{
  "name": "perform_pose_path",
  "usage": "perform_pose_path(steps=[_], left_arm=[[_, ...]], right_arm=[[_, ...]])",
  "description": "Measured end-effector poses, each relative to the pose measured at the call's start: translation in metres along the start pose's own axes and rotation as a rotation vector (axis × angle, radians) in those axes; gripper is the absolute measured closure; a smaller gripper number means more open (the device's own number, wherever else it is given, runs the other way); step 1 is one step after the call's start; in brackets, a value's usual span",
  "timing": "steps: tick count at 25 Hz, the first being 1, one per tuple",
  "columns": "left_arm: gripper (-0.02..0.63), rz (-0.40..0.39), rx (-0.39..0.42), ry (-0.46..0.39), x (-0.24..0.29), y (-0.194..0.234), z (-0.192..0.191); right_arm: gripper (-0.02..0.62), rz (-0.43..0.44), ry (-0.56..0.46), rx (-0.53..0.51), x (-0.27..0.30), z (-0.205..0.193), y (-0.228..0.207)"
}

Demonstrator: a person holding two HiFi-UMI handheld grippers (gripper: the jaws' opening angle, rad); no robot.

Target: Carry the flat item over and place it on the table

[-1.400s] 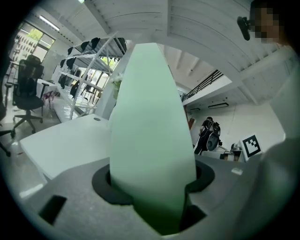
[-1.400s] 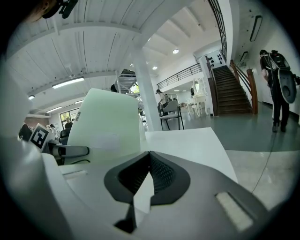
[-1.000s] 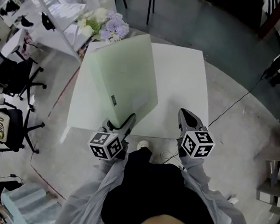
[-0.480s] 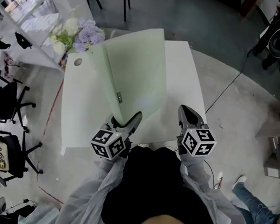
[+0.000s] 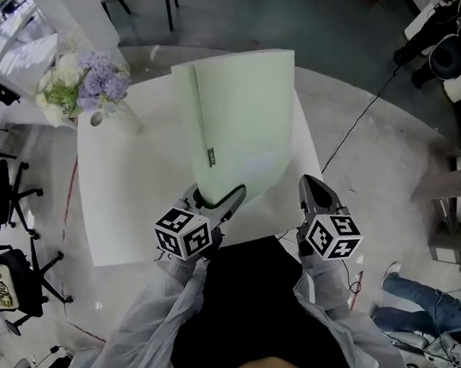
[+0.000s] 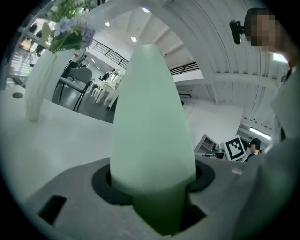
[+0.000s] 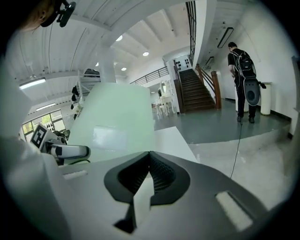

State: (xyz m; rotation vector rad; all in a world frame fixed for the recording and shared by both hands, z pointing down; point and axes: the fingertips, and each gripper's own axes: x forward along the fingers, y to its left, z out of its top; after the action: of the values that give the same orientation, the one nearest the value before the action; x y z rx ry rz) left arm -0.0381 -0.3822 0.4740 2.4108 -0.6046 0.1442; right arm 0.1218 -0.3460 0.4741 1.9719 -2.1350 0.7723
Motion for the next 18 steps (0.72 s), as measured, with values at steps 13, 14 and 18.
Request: perform_pose_path(steps=[13,14,18], left_arm=[[0.33,-0.139,-0.307,0.168,0.102,0.036,0.017],[0.33,-0.151,-0.336,0.175,0.109,0.04,0.017],[0.33,-0.182,-0.433,0.217,0.132,0.059,0.017]], right_arm=[[0.586,0.015,0.041,0.082,0.058,0.03,-0.079],[0.586,0.018,0.043,0.09,0.064,0.032,-0.084],[0.586,0.026,0.052,0.126,0.087,0.035,-0.099]])
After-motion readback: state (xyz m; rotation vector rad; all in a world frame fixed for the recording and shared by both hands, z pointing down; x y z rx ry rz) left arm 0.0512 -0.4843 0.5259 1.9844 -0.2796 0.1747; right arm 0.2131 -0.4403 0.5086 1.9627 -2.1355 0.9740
